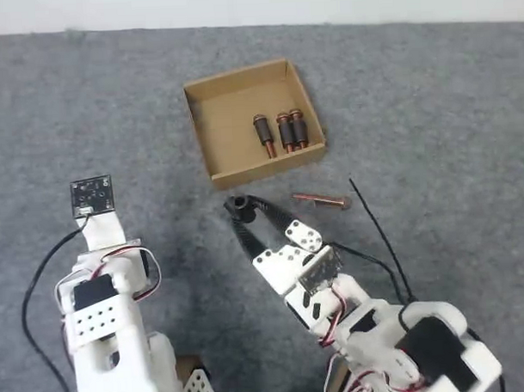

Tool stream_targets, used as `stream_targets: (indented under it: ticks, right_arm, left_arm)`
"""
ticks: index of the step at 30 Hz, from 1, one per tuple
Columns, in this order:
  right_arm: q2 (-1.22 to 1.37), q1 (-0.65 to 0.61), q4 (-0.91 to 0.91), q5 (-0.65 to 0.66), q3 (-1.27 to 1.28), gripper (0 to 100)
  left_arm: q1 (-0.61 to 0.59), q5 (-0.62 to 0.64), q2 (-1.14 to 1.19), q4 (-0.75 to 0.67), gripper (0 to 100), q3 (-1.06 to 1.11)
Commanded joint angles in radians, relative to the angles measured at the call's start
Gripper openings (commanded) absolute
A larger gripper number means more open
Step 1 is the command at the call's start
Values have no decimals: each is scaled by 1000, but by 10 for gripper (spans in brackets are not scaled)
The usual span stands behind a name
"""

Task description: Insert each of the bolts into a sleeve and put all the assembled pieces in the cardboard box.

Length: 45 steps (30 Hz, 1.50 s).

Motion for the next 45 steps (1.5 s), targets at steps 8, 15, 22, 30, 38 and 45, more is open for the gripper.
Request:
stream_targets:
  ticks: [8, 15, 22, 30, 38, 45]
  right_arm:
    - [-48, -5, 39, -97, 18, 6]
    - [-48, -5, 41, -189, 18, 6]
    - [-48, -5, 41, -189, 18, 6]
    - [-48, -5, 41, -189, 18, 6]
    - [-48, -5, 41, -189, 18, 6]
    - [-48, -5, 41, -187, 18, 6]
  left_arm:
    - [2, 6, -40, -91, 12, 2]
    - [124, 8, -40, -267, 12, 5]
    - [261, 57, -41, -517, 11, 4]
    - [388, 368, -41, -749, 11, -22]
    - [474, 371, -41, -760, 11, -168]
    - [603, 371, -41, -738, 11, -266]
